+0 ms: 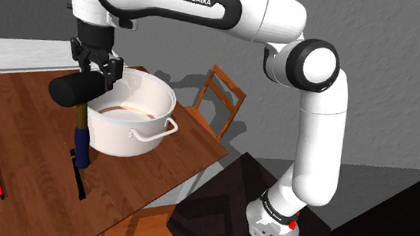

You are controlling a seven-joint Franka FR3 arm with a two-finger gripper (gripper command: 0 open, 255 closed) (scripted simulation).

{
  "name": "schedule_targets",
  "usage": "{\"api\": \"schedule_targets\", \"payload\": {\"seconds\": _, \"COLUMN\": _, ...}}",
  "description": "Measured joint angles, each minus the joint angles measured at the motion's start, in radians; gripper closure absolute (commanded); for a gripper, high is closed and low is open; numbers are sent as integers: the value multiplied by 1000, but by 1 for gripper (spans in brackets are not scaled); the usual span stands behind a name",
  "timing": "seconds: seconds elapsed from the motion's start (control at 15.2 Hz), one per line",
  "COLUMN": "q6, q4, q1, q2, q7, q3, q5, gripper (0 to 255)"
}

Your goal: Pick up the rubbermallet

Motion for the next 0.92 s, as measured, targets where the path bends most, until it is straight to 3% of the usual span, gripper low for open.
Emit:
{"api": "schedule_targets", "payload": {"seconds": 0.53, "q6": -69, "q4": 79, "q1": 22, "q2": 7, "q7": -6, "q3": -1, "q5": -2, "gripper": 255}}
{"api": "schedule_targets", "payload": {"seconds": 0.92, "q6": -170, "q4": 210, "q1": 64, "q2": 30, "q7": -14, "q3": -6, "q5": -13, "gripper": 255}}
